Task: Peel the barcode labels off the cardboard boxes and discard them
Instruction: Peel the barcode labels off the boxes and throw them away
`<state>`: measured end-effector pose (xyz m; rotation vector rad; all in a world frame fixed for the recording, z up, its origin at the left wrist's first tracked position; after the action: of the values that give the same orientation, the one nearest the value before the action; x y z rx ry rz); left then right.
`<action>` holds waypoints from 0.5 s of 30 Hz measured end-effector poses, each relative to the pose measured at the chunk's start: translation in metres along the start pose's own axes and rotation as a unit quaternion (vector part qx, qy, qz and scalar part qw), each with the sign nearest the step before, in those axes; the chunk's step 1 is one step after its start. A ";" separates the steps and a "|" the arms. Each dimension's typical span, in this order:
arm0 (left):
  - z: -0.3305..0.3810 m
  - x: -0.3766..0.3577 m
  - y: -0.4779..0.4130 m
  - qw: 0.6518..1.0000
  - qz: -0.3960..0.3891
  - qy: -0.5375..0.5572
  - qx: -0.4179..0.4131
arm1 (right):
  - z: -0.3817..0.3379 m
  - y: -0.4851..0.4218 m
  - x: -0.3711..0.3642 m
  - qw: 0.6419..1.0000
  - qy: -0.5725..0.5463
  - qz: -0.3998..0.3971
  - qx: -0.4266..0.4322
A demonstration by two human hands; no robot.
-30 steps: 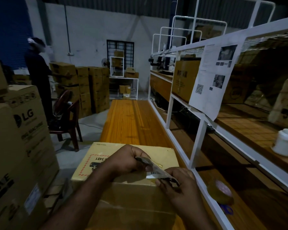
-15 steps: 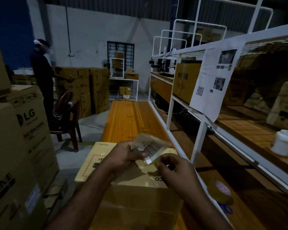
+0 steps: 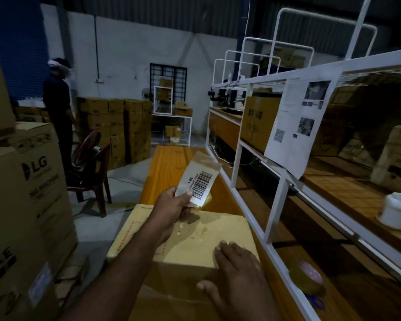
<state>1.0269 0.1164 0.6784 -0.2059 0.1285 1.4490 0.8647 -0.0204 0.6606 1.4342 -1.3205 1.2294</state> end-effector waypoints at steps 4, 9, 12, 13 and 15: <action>-0.009 -0.007 -0.003 0.999 0.016 -0.049 -0.013 | -0.011 -0.001 -0.005 0.994 0.051 -0.093 0.027; -0.013 -0.008 -0.006 0.998 0.013 -0.059 -0.023 | -0.006 -0.031 0.003 0.996 0.058 -0.043 0.055; -0.015 -0.005 -0.009 0.999 0.010 -0.048 -0.021 | 0.001 -0.049 0.003 0.997 0.060 -0.035 0.026; -0.017 -0.002 -0.011 0.999 0.014 -0.032 -0.014 | 0.000 -0.047 0.002 0.997 0.071 -0.036 0.024; -0.018 0.004 -0.014 0.999 0.025 0.026 0.006 | -0.006 -0.033 0.002 0.994 0.097 -0.044 0.039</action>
<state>1.0420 0.1147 0.6611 -0.2333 0.1861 1.4919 0.8962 -0.0107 0.6658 1.3739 -1.0780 1.3364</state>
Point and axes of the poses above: each hand's wrist, its own y-axis away from the middle knuckle, its own x-axis out of the back of the hand, z = x × y, the point moved 6 cm from there along -y, towards the middle knuckle, and after that the axes turned 1 degree about -z, right-handed, at the moved point
